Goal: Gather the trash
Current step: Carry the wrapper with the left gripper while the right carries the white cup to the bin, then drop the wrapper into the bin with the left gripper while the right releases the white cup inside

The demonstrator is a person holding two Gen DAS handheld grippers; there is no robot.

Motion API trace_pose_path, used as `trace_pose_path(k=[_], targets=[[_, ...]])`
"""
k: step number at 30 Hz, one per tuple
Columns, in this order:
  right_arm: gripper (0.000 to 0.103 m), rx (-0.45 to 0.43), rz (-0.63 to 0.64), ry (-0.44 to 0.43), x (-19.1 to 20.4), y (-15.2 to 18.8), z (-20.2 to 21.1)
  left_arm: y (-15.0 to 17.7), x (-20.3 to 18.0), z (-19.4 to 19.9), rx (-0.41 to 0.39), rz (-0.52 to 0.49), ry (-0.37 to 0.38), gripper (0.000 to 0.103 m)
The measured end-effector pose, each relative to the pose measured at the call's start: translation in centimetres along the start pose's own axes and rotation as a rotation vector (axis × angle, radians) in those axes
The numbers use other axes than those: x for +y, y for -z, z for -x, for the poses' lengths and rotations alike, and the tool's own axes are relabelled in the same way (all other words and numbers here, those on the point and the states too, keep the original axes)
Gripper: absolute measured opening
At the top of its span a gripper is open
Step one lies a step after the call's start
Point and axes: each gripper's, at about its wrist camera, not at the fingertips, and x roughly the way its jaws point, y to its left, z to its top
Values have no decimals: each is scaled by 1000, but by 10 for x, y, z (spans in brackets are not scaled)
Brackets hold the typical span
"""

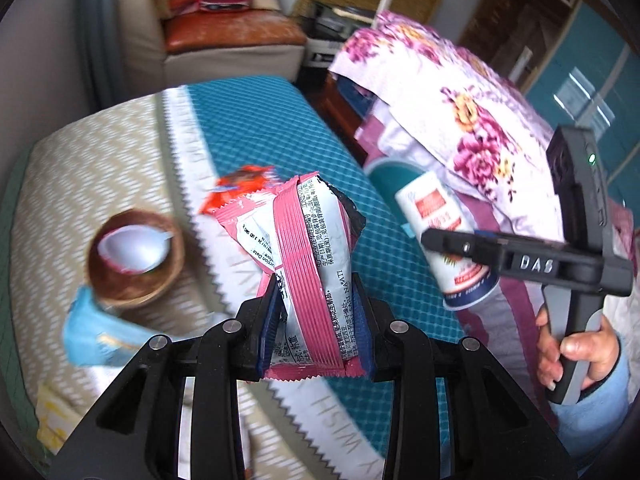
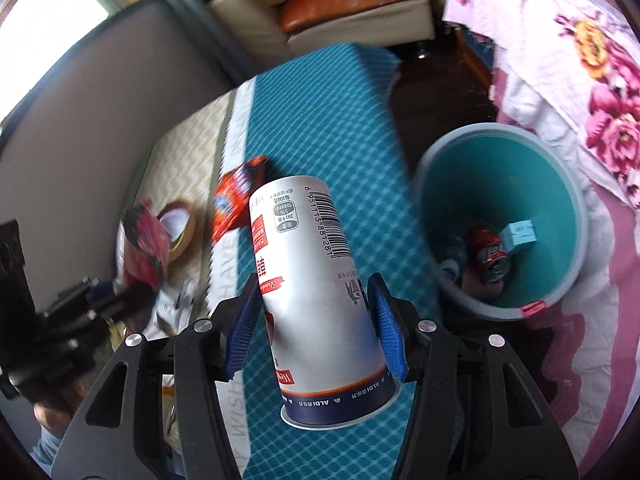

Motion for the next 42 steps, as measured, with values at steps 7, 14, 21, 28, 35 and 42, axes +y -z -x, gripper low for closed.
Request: trace_pose_path(k=[7,14,21,28,35,42], targets=[[52,-100,-96,19,-48,-11,28,-25,-42,-41,45,-63,21,34],[52,-170,-197,61,-100,-14,53,-49,-80,-76,83,-116,37,34],[52,-180,-260,77,-138,-14,62,-65,-115,-108,115,-168,45,34],[52,-178,-280,83,-158,-15,60,-72,-135,-137,153,-198,49,34],[52,-178,-303,99,-171,-14,60,-76,-138,-156,177,-188,49,38],[52,-158,-309,109,-175,-15,54,-78,-132,-156,155,-167,27,79]])
